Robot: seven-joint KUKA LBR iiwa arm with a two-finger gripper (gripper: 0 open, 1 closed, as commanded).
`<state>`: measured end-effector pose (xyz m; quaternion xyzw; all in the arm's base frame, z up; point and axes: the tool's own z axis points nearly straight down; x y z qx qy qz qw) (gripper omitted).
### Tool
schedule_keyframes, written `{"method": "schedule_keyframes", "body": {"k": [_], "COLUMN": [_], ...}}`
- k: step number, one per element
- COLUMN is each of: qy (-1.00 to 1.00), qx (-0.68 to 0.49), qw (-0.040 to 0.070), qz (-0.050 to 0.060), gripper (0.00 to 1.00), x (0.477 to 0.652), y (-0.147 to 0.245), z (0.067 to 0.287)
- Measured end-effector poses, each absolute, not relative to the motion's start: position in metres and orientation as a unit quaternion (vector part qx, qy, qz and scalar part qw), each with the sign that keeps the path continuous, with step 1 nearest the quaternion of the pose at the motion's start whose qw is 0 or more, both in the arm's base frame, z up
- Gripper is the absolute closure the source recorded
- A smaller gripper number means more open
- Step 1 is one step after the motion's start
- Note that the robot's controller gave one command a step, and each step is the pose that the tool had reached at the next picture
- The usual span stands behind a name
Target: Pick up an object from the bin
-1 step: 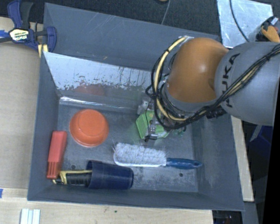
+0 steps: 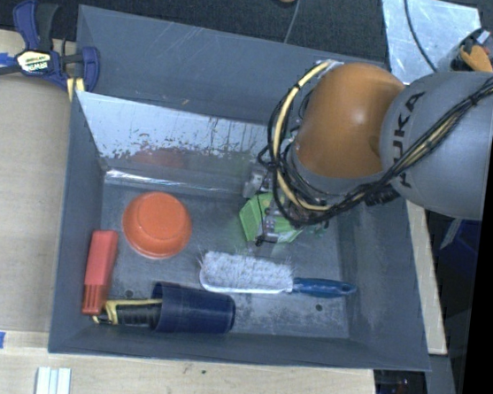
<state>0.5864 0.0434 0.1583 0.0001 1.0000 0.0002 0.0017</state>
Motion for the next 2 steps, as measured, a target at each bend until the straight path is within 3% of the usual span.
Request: {"method": "schedule_keyframes", "body": {"k": [1, 2], "qy": [0.997, 0.996], "qx": [-0.072, -0.089], "qw": [0.0, 0.008], "qz": [0.0, 0.0], "gripper": [0.0, 0.0], "x": [0.505, 0.491], "y": [0.022, 0.03], "z": [0.069, 0.152]}}
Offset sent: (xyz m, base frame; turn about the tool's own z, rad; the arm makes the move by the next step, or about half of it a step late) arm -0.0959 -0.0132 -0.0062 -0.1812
